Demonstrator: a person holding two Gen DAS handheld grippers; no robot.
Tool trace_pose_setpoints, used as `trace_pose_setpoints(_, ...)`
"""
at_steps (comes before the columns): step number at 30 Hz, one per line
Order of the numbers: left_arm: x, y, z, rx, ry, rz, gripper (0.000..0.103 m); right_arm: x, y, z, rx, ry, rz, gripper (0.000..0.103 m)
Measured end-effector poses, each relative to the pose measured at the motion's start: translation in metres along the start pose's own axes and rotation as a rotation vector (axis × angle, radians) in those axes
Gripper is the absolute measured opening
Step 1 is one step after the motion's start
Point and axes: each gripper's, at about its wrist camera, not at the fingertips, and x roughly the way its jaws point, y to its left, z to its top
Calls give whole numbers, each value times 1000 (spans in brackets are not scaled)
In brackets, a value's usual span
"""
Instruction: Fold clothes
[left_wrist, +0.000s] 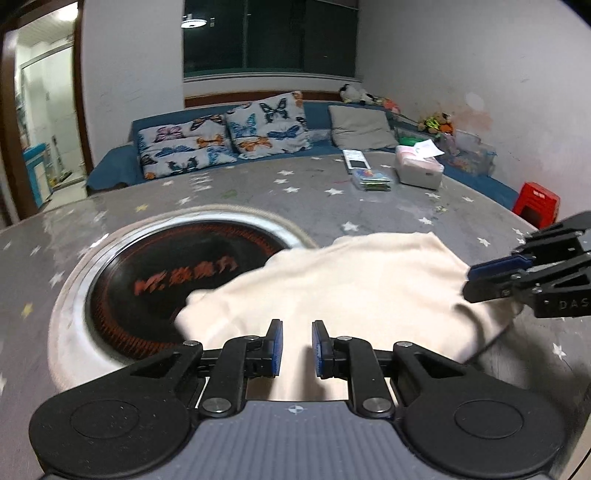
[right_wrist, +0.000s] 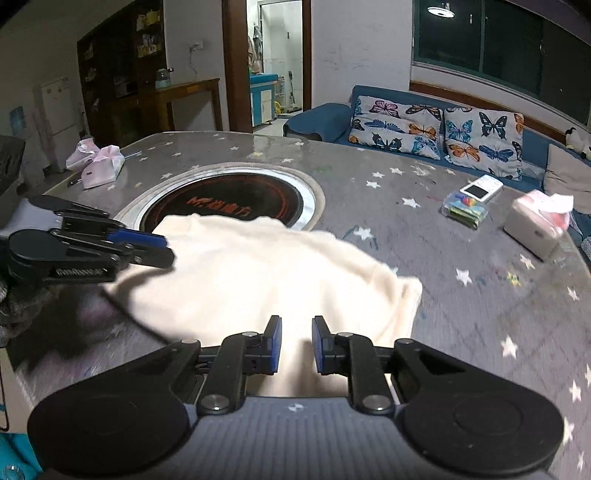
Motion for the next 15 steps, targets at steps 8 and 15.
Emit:
trace_pose_setpoints(8,-11,9,-19,-40,3,21,19,-2,-6,-24,56,24,-21,17)
trace_pose_setpoints(15,-15,12,-16,-55,-6,22,19,-10,-6,-24,42,13,-23,17)
